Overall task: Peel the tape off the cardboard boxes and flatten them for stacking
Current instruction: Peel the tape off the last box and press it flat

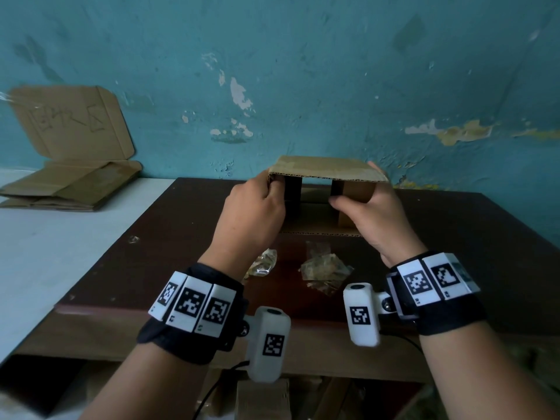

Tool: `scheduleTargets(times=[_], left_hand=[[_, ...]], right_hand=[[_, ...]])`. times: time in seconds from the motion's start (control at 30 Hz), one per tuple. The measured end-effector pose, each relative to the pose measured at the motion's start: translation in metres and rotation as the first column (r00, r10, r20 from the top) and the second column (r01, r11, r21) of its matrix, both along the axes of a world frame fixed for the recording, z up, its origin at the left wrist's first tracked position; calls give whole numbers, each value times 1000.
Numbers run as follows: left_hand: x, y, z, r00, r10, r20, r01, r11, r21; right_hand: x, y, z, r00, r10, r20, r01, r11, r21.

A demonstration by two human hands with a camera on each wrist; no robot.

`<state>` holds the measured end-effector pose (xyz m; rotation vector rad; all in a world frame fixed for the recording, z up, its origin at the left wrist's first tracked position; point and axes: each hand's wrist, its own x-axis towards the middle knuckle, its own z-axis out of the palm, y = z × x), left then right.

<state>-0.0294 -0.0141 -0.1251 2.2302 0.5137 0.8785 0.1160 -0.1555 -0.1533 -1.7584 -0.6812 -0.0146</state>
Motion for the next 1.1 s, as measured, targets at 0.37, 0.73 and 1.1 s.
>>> scheduleTargets(times=[0.37, 0.73, 1.1], left_hand=[[-1, 1, -1, 1000, -4, 9, 4, 1000, -21], [-3, 7, 0, 1000, -2, -23, 0, 996, -85], [-1, 13, -1, 999, 25, -22, -27, 992, -119]], right_hand=[[-3, -4, 5, 998, 48, -44, -48, 999, -7], [-11, -15, 17, 969, 192, -156, -190, 981, 27], [-21, -11, 19, 941, 260, -215, -236, 963, 133]])
